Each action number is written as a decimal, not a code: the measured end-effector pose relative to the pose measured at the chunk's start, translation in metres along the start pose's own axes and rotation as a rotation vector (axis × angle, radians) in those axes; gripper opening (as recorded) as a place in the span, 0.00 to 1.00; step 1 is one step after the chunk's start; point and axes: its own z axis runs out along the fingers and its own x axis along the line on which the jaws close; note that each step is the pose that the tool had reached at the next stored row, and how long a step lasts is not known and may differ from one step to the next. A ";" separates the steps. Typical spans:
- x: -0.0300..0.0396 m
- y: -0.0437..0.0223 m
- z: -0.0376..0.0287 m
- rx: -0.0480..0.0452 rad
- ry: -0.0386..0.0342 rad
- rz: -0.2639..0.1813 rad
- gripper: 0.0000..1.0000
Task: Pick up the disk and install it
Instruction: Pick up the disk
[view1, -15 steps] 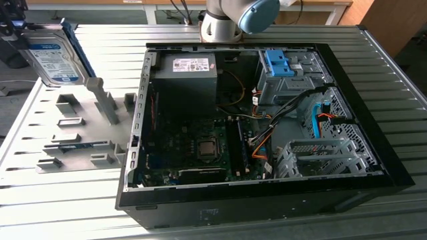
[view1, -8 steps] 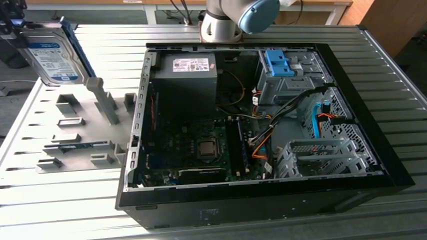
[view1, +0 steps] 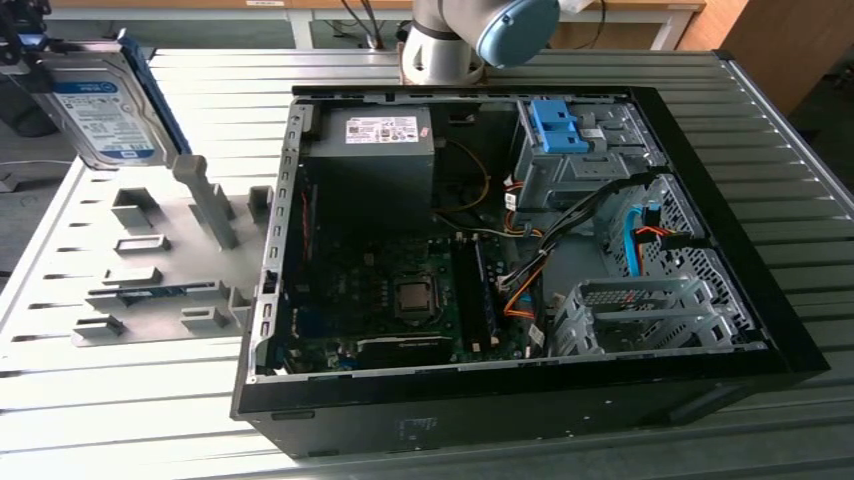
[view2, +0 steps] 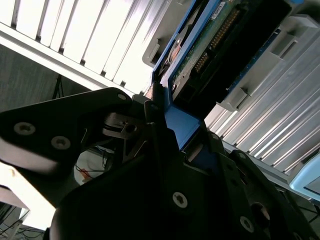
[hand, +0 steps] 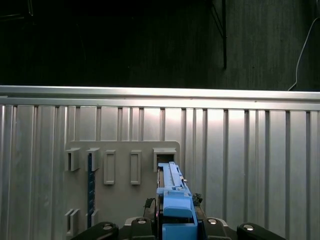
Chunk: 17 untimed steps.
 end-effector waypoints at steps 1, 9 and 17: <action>0.0000 0.0000 -0.0006 -0.0001 0.0000 0.000 0.36; -0.0002 0.0001 -0.0103 -0.0001 0.0001 0.000 0.36; -0.0004 0.0002 -0.0198 -0.0001 0.0000 0.000 0.36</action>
